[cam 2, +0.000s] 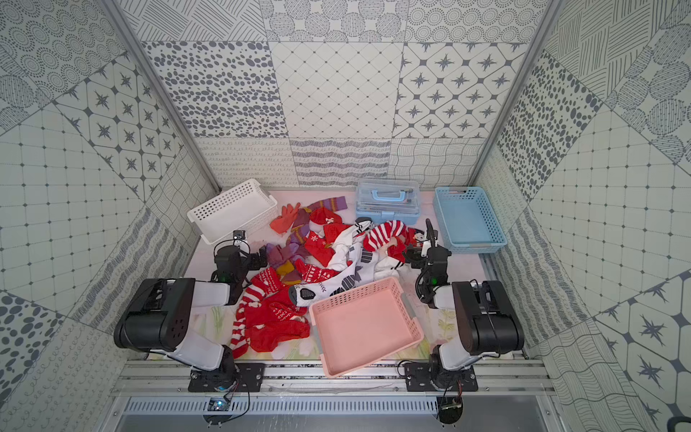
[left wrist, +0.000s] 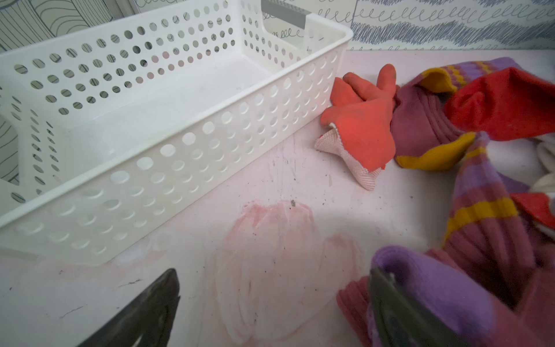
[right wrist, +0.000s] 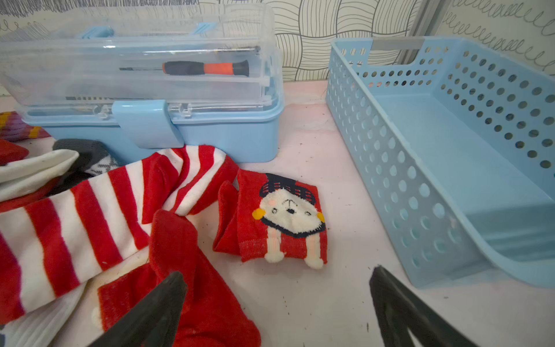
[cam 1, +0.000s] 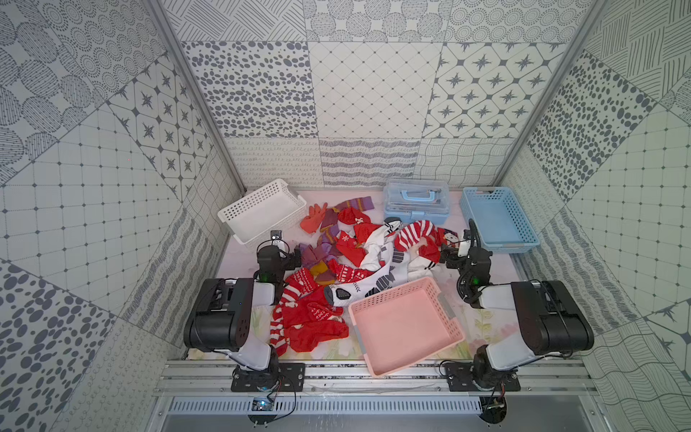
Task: Sort the socks into the basket by color
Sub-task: Pick up the sock from the center of the board.
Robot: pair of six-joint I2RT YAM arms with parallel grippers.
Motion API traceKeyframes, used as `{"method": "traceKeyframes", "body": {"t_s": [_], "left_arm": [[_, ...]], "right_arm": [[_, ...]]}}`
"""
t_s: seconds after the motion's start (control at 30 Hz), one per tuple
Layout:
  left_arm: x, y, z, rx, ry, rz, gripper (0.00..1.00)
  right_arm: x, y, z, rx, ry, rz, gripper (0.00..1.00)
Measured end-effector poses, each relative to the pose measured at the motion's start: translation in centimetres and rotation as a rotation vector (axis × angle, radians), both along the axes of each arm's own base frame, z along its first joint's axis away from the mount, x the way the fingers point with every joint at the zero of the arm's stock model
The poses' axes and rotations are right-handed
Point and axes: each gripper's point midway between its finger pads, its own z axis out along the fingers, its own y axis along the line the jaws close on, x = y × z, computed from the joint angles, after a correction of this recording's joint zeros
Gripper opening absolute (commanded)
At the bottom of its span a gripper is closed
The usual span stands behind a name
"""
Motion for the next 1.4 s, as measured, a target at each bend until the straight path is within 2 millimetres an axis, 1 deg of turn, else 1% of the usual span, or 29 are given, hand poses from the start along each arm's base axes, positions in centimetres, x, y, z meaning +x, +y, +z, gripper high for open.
{"method": "traceKeyframes", "body": {"t_s": [1.27, 1.4], "left_arm": [[0.00, -0.03, 0.00, -0.001, 0.000, -0.002, 0.98], [0.00, 0.04, 0.18, -0.003, 0.007, 0.003, 0.98]], "right_arm": [[-0.01, 0.03, -0.04, 0.001, 0.002, 0.002, 0.98], [0.37, -0.22, 0.11, -0.002, 0.024, -0.015, 0.98]]}}
